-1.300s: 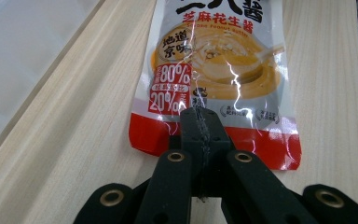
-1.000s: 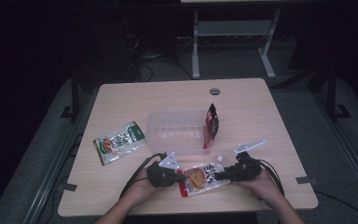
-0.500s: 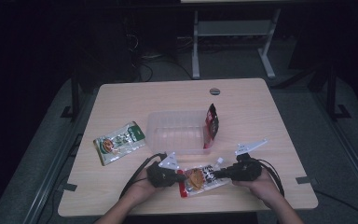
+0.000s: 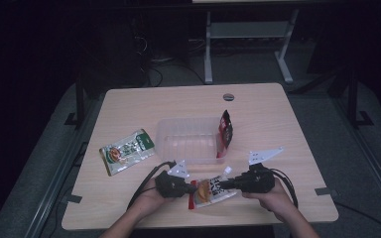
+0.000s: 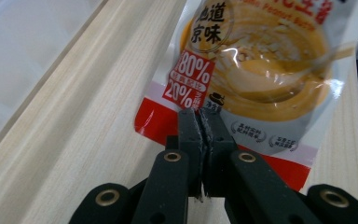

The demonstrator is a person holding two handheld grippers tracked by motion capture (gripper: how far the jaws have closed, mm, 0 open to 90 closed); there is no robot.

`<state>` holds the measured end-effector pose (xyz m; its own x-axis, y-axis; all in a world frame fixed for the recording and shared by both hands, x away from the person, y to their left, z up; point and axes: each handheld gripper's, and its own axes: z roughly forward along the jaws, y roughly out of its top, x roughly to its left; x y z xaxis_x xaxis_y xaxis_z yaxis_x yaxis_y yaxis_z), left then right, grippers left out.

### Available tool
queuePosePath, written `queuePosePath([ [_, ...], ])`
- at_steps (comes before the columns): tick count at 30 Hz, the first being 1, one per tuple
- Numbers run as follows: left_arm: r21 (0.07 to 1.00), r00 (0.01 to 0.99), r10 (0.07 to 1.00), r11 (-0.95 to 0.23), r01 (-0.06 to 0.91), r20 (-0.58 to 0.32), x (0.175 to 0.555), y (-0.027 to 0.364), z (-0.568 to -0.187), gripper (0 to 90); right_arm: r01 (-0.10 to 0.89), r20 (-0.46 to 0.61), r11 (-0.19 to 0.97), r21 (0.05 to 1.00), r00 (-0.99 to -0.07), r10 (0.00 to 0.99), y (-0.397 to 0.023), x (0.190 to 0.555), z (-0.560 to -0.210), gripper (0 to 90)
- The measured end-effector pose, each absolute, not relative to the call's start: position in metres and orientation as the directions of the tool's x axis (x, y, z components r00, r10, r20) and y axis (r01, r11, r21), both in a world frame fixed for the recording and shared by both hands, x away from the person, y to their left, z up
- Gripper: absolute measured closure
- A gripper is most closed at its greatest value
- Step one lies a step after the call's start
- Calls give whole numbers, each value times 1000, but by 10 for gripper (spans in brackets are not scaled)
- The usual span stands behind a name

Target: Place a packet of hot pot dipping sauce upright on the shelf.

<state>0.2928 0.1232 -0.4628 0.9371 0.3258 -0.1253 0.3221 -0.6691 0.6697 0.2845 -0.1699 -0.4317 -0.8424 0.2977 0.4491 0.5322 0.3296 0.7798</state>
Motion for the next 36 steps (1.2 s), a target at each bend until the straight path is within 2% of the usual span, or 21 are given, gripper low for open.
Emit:
queuePosePath([
  [16, 693, 952, 286, -665, 279, -108, 285, 117, -454, 842, 480, 433, 280, 831, -876, 214, -148, 279, -408, 900],
  [27, 709, 946, 295, -639, 299, -133, 284, 135, -441, 724, 455, 405, 280, 845, -887, 220, -150, 277, -401, 900],
  [36, 703, 930, 335, -625, 339, -150, 276, 168, -436, 556, 443, 391, 282, 851, -893, 221, -151, 277, -399, 900],
])
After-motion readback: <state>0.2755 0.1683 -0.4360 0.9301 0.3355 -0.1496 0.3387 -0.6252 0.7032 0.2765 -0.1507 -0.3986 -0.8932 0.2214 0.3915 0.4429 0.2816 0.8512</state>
